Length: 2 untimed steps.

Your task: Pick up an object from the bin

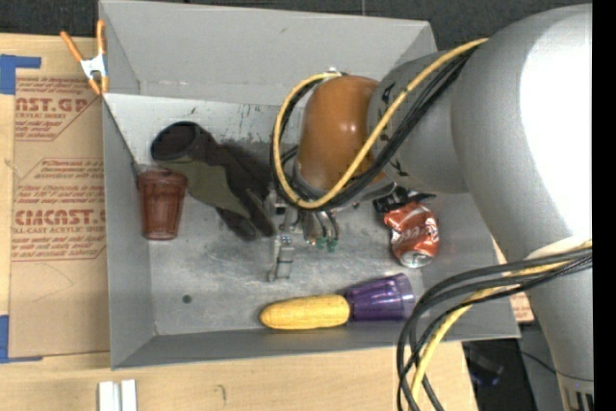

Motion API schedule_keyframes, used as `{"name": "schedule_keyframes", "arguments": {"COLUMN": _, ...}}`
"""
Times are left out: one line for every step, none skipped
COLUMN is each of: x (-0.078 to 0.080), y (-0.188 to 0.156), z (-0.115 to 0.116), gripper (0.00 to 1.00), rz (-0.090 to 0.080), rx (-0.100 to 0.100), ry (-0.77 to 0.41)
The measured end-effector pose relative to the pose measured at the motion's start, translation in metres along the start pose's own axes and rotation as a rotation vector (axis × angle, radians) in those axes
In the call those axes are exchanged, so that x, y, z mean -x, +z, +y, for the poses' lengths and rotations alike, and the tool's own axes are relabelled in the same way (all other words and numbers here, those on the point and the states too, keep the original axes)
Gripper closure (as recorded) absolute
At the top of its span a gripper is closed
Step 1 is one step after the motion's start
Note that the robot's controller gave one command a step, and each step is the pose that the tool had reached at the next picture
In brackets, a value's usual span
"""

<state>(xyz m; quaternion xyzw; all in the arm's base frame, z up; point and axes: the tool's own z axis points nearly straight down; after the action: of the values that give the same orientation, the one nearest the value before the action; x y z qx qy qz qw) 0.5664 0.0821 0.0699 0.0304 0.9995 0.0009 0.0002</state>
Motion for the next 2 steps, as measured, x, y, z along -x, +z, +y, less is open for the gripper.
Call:
{"name": "schedule_keyframes", "arguments": {"x": 0.001, "y": 0.000, "z": 0.003, "gripper": 0.00, "rz": 0.001, "rx": -0.001, "ry": 0.029}}
{"name": "schedule_keyframes", "arguments": {"x": 0.011, "y": 0.000, "z": 0.008, "gripper": 0.00, "rz": 0.001, "rx": 0.000, "ry": 0.055}}
